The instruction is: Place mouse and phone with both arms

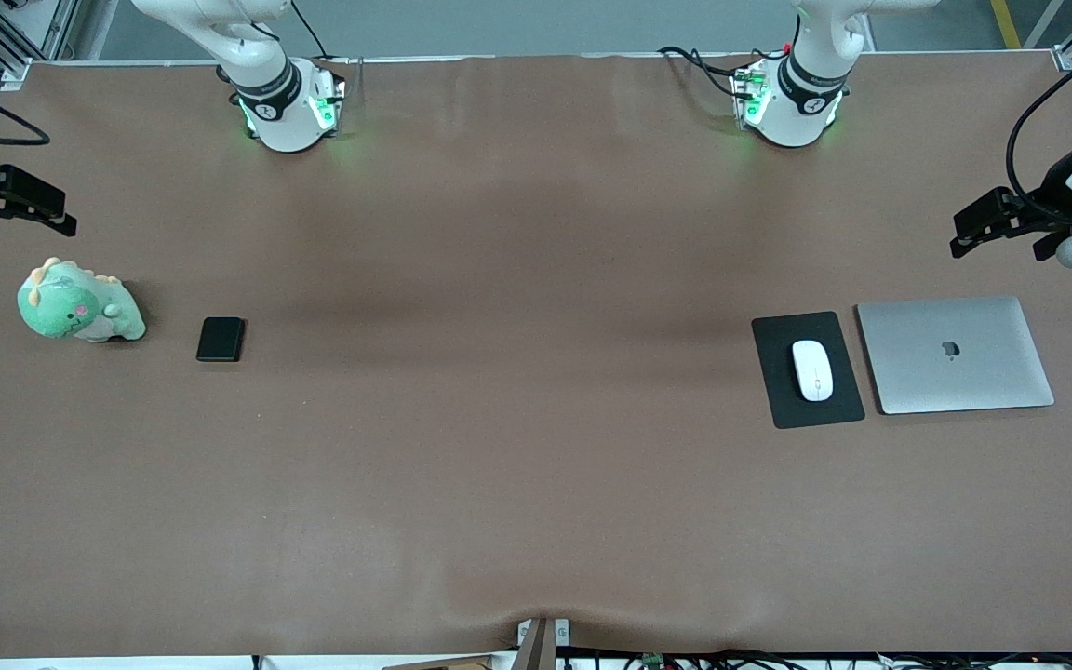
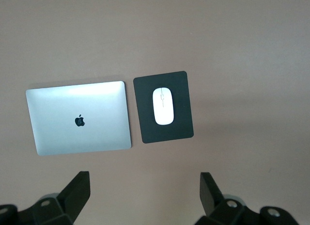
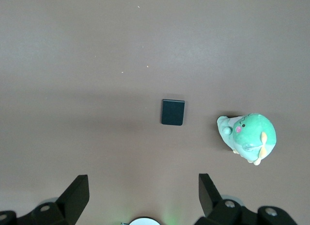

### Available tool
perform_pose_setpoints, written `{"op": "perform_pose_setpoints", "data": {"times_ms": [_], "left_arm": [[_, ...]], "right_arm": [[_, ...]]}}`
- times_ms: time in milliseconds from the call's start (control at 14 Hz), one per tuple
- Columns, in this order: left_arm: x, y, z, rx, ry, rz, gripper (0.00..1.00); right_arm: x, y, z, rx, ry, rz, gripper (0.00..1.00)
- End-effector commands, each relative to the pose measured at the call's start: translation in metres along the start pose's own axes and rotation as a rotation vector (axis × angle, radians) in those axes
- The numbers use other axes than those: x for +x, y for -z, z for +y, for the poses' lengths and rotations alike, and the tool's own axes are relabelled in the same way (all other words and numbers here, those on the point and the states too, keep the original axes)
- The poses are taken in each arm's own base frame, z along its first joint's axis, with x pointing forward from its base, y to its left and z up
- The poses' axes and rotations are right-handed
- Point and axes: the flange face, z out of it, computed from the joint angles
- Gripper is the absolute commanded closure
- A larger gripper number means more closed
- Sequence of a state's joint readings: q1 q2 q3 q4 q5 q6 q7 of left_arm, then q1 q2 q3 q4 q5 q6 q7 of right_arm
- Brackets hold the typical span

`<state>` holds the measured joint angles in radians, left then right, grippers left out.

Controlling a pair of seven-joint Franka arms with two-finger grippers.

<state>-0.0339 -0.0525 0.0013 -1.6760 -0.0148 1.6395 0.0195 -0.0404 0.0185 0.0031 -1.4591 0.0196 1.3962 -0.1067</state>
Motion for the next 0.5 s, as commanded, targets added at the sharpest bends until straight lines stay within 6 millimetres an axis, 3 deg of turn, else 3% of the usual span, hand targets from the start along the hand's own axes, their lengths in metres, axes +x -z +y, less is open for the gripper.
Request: {"op": "perform_pose_setpoints", "data": {"times_ms": [0,429], "left_arm": [[0.0002,0.0037,-0.0020,0.002,-0.006,-0.010,0.00],[0.0002,0.0037,-0.0020,0.003,-0.002,-0.010,0.00]], "right_arm": [[-0.0125,0.0016,-0.0026,0.015,-0.004,-0.006,0.00],[-0.0138,0.0060,-0.0068,0.013,0.007,0.004,0.00]]}}
